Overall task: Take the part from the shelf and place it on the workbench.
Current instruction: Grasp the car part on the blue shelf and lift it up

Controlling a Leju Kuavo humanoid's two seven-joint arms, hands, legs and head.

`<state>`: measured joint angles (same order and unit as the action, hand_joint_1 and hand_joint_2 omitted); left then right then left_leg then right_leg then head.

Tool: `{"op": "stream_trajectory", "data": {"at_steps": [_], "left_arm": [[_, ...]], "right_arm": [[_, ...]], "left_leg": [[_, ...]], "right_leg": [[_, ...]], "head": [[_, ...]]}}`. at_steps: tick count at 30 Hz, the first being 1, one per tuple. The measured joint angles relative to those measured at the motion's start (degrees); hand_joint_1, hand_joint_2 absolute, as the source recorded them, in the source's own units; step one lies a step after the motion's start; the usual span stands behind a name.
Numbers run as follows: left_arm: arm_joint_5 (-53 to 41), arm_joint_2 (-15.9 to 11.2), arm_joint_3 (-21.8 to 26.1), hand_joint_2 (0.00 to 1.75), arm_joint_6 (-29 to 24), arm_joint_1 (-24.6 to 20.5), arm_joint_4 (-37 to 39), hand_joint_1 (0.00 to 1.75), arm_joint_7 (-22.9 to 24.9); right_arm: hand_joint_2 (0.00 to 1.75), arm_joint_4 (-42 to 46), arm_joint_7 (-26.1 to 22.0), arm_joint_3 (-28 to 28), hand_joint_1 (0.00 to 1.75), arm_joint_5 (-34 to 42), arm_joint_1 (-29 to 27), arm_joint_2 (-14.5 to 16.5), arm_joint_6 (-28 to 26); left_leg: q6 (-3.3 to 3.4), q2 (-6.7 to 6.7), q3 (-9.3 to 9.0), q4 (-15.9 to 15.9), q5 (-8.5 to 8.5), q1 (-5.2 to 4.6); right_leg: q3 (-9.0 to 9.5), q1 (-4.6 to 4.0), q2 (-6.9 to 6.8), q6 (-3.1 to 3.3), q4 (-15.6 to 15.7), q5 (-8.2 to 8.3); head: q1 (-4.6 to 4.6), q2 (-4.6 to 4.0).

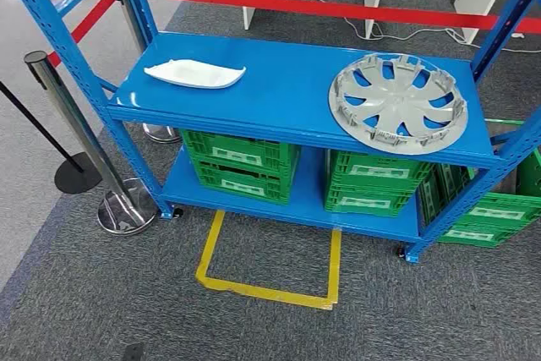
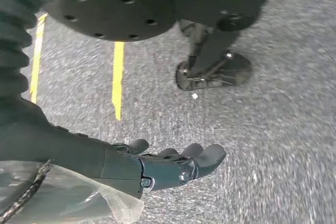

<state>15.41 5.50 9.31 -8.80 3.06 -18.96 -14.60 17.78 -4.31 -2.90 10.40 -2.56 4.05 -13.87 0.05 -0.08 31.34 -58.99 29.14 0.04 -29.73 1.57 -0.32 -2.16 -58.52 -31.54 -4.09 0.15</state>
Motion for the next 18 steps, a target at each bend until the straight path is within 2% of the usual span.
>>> {"op": "stream_trajectory", "data": {"at_steps": [4, 6, 8, 10, 15, 18], "left_arm": [[2.7, 1.1, 2.0, 0.00, -2.3, -1.0, 1.1, 0.00, -3.2], [4.4, 1.8, 3.3, 0.00, -3.9, -1.7, 1.7, 0.00, -5.2], [5.8, 2.4, 4.4, 0.87, -5.6, -2.2, 2.3, 0.00, -7.1], [6.7, 3.0, 5.4, 1.75, -7.5, -2.6, 2.8, 0.00, -8.9], [6.9, 3.7, 6.2, 1.75, -11.3, -3.2, 3.6, 0.00, -12.5], [6.3, 3.8, 6.3, 0.44, -12.5, -3.2, 3.6, 0.00, -13.7]], "right_arm": [[0.00, -1.0, -1.4, -1.3, 0.00, 2.5, 1.1, 0.7, -2.2], [0.87, -1.7, -2.5, -2.2, 0.00, 4.2, 1.7, 1.2, -3.6], [1.75, -2.2, -3.9, -3.3, 0.00, 5.8, 2.2, 1.5, -4.8], [1.75, -2.6, -6.1, -4.5, 0.00, 7.3, 2.7, 1.6, -5.7], [1.75, -3.0, -14.3, -7.6, 0.00, 10.1, 3.9, 1.6, -6.2], [1.75, -3.0, -18.3, -8.6, 0.00, 10.8, 4.6, 1.4, -5.5]], "left_leg": [[0.00, 0.00, 0.00, 0.0, 0.00, 0.00], [0.00, 0.00, 0.00, 0.0, 0.00, 0.00], [0.00, 0.00, 0.00, 0.0, 0.00, 0.00], [0.00, 0.00, 0.00, 0.0, 0.00, 0.00], [0.00, 0.00, 0.01, 0.0, 0.00, 0.00], [0.00, 0.00, 0.01, 0.0, 0.00, 0.00]], "right_leg": [[-0.01, 0.00, 0.00, 0.00, 0.0, 0.00], [-0.01, 0.00, 0.00, 0.00, 0.0, 0.00], [-0.01, 0.00, 0.00, 0.00, 0.0, 0.00], [0.00, 0.00, 0.00, 0.00, 0.0, 0.00], [-0.01, 0.00, 0.01, 0.00, 0.0, 0.00], [-0.02, 0.00, 0.00, 0.00, 0.0, 0.00]], "head": [[0.01, 0.00], [0.02, 0.00], [0.01, 0.00], [0.01, 0.00], [0.00, 0.00], [0.01, 0.00]]}}
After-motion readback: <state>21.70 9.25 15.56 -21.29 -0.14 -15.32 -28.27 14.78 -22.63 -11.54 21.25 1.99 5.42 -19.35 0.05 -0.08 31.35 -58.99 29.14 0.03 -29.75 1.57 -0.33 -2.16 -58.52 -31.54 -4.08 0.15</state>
